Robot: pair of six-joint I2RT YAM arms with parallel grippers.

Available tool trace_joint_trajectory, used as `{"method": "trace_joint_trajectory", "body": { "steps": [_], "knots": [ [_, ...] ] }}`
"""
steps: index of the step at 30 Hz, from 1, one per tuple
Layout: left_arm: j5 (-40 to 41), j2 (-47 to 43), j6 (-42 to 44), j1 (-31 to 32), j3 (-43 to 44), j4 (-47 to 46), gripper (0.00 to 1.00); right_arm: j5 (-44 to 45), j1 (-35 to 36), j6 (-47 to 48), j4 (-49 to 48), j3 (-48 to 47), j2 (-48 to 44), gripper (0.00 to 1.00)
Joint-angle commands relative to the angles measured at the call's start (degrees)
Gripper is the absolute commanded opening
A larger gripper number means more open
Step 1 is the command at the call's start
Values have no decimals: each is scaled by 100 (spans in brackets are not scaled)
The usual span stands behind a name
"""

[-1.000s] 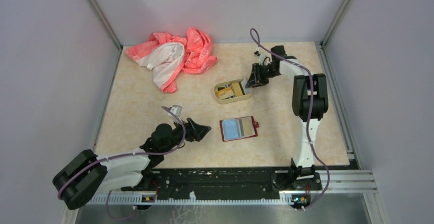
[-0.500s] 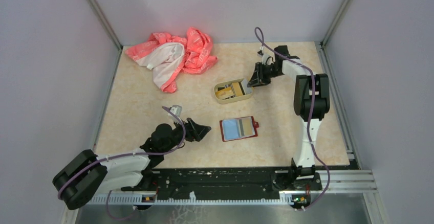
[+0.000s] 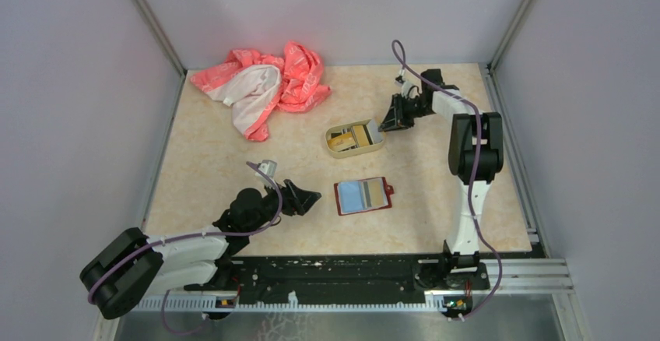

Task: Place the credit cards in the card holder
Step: Pick up the credit card from the storage box.

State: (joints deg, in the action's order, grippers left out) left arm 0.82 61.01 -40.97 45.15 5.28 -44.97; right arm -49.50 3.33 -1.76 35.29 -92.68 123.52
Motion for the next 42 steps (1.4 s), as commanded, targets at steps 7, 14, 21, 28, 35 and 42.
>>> {"method": "trace_joint_trajectory", "body": {
  "steps": [7,14,21,28,35,42],
  "knots": [
    [-53,15,-28,-32,63,-170,81,-190,-112,-50,-78,-145,-81,13],
    [-56,49,-12,-32,96,-167,81,-188,-140,-2,-61,-153,-140,2],
    [-56,55,-13,-32,116,-165,81,153,-145,135,-138,-89,-477,0],
    [-228,51,-14,-32,115,-170,81,534,-139,366,-154,-57,-786,0],
    [-277,-10,-60,-32,41,-363,83,880,-140,549,-140,-22,-1122,0],
    [-485,-47,-95,-32,-145,-1110,98,878,-139,689,-57,-52,-1419,0]
  ]
}}
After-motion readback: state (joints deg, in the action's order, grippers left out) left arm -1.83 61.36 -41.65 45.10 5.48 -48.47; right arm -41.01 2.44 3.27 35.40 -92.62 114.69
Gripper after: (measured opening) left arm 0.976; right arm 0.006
